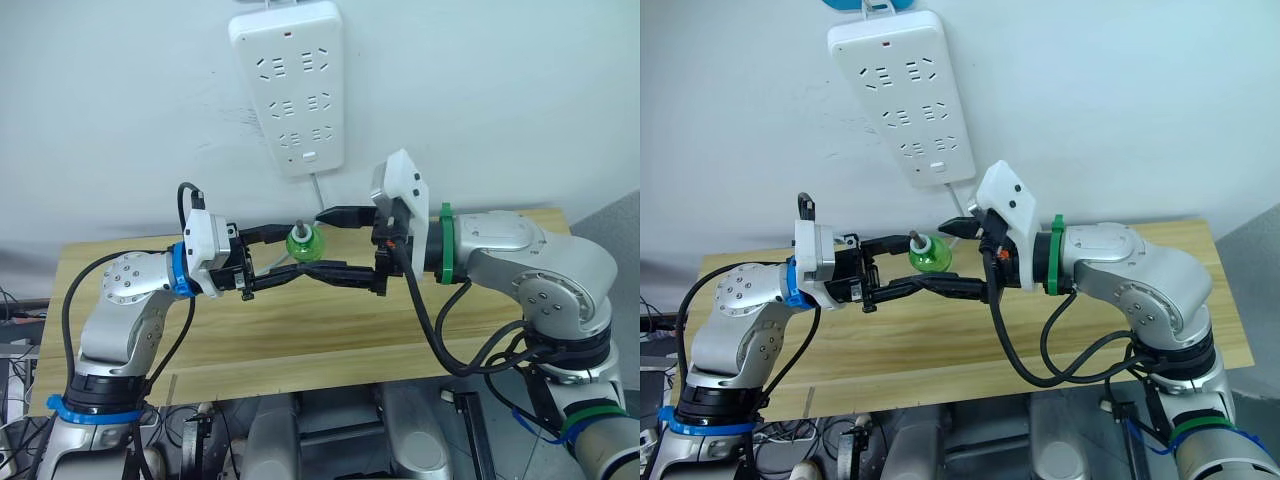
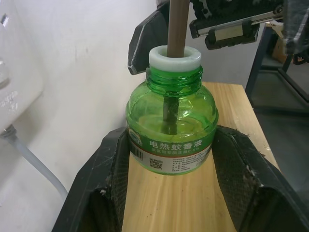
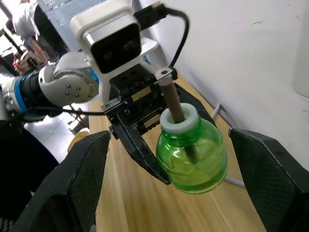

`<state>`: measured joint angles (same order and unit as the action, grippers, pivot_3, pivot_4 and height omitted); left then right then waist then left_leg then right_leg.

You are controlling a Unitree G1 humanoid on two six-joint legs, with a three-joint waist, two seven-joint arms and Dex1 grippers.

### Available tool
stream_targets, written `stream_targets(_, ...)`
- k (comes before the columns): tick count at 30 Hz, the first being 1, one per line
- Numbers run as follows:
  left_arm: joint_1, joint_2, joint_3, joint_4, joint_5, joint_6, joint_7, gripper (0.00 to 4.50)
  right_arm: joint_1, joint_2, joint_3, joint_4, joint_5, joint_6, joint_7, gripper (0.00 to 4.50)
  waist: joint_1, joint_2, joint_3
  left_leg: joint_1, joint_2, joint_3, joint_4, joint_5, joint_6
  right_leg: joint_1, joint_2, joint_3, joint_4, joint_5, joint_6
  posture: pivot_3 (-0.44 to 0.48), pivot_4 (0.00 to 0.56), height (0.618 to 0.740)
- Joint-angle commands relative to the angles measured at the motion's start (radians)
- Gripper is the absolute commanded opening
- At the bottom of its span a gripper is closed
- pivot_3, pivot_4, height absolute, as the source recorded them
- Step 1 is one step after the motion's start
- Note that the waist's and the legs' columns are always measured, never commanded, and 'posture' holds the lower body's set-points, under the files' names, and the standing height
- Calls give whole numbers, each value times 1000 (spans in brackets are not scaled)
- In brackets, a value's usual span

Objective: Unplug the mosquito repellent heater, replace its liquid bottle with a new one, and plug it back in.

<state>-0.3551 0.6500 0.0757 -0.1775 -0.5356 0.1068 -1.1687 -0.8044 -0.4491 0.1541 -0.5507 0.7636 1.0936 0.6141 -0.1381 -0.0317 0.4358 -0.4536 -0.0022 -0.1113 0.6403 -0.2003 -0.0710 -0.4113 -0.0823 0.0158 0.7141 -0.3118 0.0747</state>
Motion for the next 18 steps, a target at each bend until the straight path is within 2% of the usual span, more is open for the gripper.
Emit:
stream_targets(1,-3,12,6,-9,-9,1,-14,2192,-21,-4,11,-27,-5,-29,14,4105,0,0,0,0,0,0,0,0,0,0,0,0,0,0,0,-204,378,730)
stream_targets(18,-3,-5,17,-14,-21,8,12,2192,-23,47,9,-11,-31,-37,-55,4105,0,0,0,0,0,0,0,0,0,0,0,0,0,0,0,-197,382,730)
